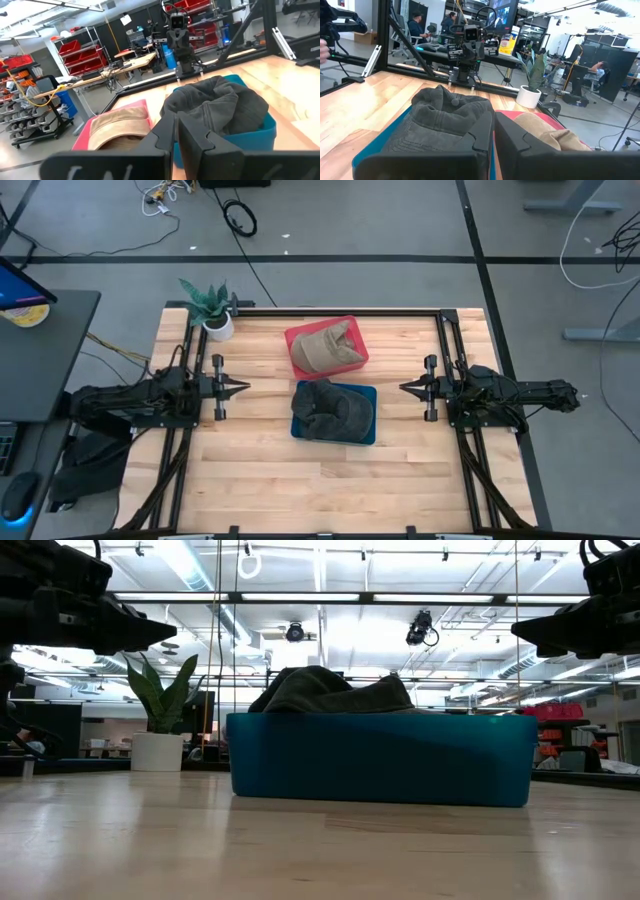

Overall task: Pick & Place hat
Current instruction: Return to Home Position

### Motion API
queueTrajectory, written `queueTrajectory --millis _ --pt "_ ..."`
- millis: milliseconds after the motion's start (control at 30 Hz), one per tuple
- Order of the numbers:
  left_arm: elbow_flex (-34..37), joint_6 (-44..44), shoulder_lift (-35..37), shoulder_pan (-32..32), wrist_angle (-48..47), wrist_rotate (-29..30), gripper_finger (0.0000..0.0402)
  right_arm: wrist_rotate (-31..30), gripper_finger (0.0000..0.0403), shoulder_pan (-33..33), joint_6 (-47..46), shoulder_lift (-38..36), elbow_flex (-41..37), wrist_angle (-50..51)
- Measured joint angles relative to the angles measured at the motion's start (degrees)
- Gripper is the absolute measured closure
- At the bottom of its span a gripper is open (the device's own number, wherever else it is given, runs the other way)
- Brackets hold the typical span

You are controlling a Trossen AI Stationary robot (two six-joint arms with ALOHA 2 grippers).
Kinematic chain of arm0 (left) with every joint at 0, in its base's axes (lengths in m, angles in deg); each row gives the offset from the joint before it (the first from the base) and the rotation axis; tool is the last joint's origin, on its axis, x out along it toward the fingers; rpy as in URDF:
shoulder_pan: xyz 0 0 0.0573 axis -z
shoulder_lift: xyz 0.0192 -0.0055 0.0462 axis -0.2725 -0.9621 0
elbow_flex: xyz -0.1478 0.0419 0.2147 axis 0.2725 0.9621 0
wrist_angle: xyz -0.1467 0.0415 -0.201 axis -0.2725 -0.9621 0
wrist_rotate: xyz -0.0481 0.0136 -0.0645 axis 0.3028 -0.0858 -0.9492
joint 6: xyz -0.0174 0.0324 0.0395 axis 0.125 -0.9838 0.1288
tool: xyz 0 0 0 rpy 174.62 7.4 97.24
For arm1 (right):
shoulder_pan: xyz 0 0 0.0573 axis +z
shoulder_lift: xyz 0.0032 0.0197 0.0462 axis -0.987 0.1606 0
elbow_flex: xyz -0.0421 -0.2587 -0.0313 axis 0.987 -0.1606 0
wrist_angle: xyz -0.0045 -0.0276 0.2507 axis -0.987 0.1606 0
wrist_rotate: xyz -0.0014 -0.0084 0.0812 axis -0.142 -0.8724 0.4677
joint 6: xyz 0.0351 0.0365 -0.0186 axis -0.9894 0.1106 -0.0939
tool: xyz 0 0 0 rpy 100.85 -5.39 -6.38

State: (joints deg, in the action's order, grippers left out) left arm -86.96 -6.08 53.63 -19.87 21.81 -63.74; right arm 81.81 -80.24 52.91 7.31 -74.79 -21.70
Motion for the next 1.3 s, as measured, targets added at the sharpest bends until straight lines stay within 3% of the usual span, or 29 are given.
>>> queueTrajectory --millis 1300 --pt "0.1 0.4 0.1 0.0 2.5 0.2 0.0376 0.0 0.0379 0.0 0.0 0.0 0.0 0.0"
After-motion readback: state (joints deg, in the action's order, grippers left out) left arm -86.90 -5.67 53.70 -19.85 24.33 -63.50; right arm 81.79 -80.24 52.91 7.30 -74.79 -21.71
